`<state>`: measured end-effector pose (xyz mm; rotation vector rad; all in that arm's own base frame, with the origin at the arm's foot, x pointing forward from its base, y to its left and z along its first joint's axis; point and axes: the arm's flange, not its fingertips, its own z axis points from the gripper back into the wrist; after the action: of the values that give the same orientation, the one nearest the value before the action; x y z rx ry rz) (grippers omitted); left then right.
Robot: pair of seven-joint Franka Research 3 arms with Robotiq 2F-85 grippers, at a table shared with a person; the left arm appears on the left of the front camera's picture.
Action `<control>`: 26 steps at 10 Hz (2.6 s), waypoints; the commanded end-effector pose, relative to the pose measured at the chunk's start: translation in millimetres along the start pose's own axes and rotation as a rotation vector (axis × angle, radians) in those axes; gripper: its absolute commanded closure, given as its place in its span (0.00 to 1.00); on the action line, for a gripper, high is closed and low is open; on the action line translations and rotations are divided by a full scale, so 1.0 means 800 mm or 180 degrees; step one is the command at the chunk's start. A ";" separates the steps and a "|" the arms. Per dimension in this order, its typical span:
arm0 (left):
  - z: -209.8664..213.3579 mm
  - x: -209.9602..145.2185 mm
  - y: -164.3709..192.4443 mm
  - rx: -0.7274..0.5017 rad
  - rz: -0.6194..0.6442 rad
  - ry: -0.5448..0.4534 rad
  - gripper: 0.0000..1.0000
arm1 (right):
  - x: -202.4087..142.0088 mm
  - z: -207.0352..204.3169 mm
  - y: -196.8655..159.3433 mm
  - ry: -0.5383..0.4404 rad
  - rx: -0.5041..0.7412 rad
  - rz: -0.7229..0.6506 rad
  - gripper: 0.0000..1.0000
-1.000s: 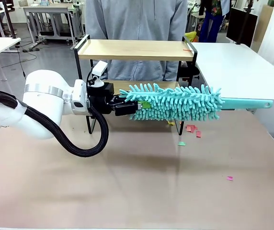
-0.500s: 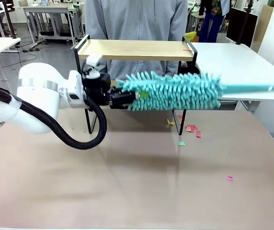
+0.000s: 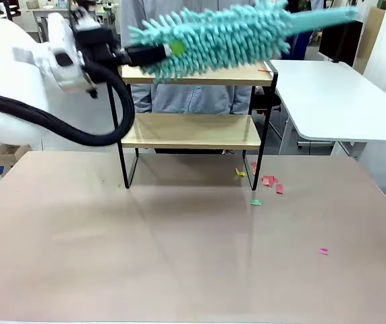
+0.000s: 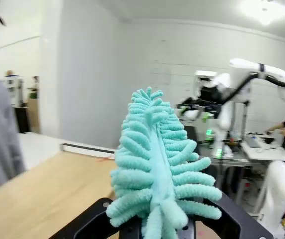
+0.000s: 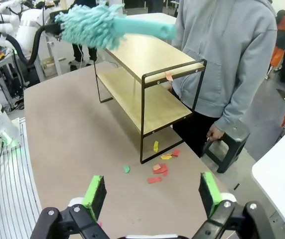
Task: Clean the shelf.
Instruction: Hand the Duster back to the human.
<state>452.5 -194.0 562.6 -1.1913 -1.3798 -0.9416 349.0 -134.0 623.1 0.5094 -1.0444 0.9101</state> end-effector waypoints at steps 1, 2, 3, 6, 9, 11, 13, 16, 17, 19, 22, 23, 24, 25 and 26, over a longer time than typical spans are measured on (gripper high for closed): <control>0.031 0.030 -0.005 0.0618 -0.0155 0.0072 0.82 | 0.002 0.000 -0.001 -0.0042 0.0002 0.0036 0.00; 0.065 0.048 -0.006 0.1035 -0.0199 0.0060 0.82 | 0.002 0.000 -0.001 -0.0042 0.0002 0.0036 0.00; 0.109 0.066 -0.011 0.1425 -0.0256 -0.0044 0.82 | 0.002 0.000 -0.001 -0.0042 0.0002 0.0036 0.00; 0.208 0.089 -0.042 0.2507 -0.0422 -0.0231 0.82 | 0.002 0.000 -0.001 -0.0042 0.0002 0.0036 0.00; 0.260 0.082 -0.081 0.3336 -0.0623 -0.0115 0.82 | 0.002 0.000 -0.001 -0.0042 0.0002 0.0036 0.00; 0.273 0.068 -0.092 0.3525 -0.0643 0.0051 0.82 | 0.002 0.000 -0.001 -0.0042 0.0002 0.0036 0.00; 0.283 0.046 -0.089 0.3584 -0.0606 0.0139 0.82 | 0.002 0.000 -0.001 -0.0042 0.0002 0.0036 0.00; 0.307 -0.025 -0.062 0.3625 -0.0300 0.0116 0.82 | 0.002 0.000 -0.001 -0.0042 0.0002 0.0036 0.00; 0.315 -0.051 -0.056 0.3636 -0.0185 0.0068 0.82 | 0.002 0.000 -0.001 -0.0042 0.0002 0.0036 0.00; 0.329 -0.101 -0.050 0.3653 0.0020 -0.0014 0.82 | 0.002 0.000 -0.001 -0.0042 0.0002 0.0036 0.00; 0.337 -0.157 -0.053 0.3704 0.0222 -0.0054 0.82 | 0.002 0.000 -0.001 -0.0042 0.0002 0.0036 0.00; 0.340 -0.167 -0.058 0.3716 0.0241 -0.0105 0.82 | 0.002 0.000 -0.001 -0.0042 0.0002 0.0036 0.00; 0.340 -0.169 -0.064 0.3597 0.0219 -0.0155 0.82 | 0.002 0.000 -0.001 -0.0042 0.0002 0.0036 0.00; 0.335 -0.167 -0.069 0.3469 0.0223 -0.0173 0.82 | 0.002 0.000 -0.001 -0.0042 0.0002 0.0036 0.00; 0.364 -0.101 -0.003 0.3705 0.0397 -0.0027 0.82 | 0.002 0.000 -0.001 -0.0042 0.0002 0.0036 0.00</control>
<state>389.9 68.2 437.1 -0.3942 -1.4805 0.0323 349.7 -133.9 622.7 0.5109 -1.0398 0.9114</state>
